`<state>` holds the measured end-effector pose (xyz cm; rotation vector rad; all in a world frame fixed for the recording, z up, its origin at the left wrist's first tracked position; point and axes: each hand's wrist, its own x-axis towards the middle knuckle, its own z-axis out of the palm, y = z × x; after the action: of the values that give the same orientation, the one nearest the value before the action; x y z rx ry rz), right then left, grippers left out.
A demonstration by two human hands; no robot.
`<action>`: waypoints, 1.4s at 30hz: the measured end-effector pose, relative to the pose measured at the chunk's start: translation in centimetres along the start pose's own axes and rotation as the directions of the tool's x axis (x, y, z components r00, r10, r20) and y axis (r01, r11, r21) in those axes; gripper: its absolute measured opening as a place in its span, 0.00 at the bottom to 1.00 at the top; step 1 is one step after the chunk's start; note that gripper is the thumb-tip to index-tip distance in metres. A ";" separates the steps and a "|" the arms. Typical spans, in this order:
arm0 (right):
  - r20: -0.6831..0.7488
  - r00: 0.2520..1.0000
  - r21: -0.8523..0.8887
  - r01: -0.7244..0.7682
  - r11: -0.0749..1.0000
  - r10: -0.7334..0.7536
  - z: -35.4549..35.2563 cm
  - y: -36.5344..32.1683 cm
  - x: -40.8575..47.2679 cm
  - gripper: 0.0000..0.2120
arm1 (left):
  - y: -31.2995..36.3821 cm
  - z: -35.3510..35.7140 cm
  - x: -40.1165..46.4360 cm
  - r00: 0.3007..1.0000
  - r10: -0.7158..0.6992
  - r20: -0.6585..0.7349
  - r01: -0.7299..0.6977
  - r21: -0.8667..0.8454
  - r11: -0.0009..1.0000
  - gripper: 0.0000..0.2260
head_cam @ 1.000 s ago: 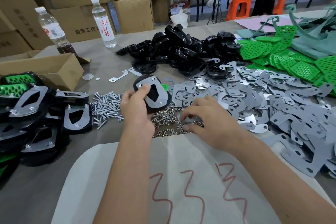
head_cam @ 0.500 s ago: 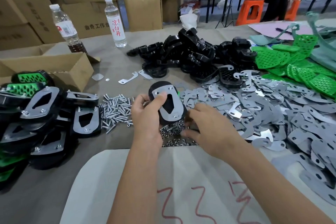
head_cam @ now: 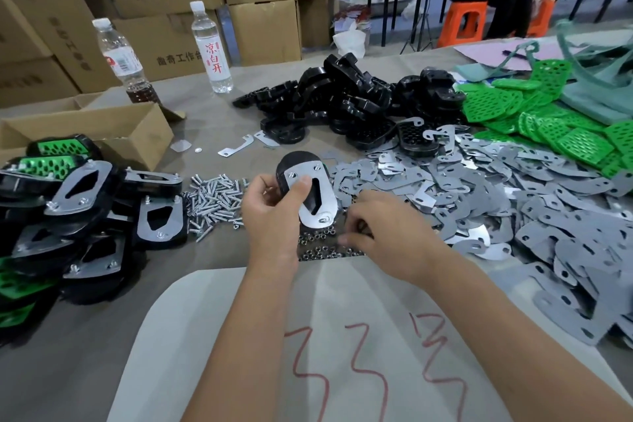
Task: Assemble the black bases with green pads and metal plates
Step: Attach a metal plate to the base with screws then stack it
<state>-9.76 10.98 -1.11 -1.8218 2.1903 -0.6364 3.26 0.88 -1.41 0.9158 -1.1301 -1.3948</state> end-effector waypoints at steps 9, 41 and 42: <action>0.009 1.000 0.081 0.029 0.996 -0.030 -0.1 0.1 -0.1 0.11 | -0.6 0.5 0.4 0.998 0.017 -0.053 -0.015 0.028 0.999 0.12; -0.406 0.864 0.740 0.119 0.662 0.298 -1.7 1.7 -0.3 0.06 | 0.6 1.8 -0.6 0.961 -0.198 0.194 0.181 0.101 0.978 0.08; -0.412 0.862 0.742 0.129 0.658 0.296 -1.7 1.6 -0.2 0.07 | 0.6 1.9 -0.7 0.959 -0.192 0.209 0.173 0.106 0.979 0.06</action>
<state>-11.86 11.75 -0.43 -1.1487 1.7629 -1.8488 1.73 1.82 -0.40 0.9656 -1.3050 -1.6398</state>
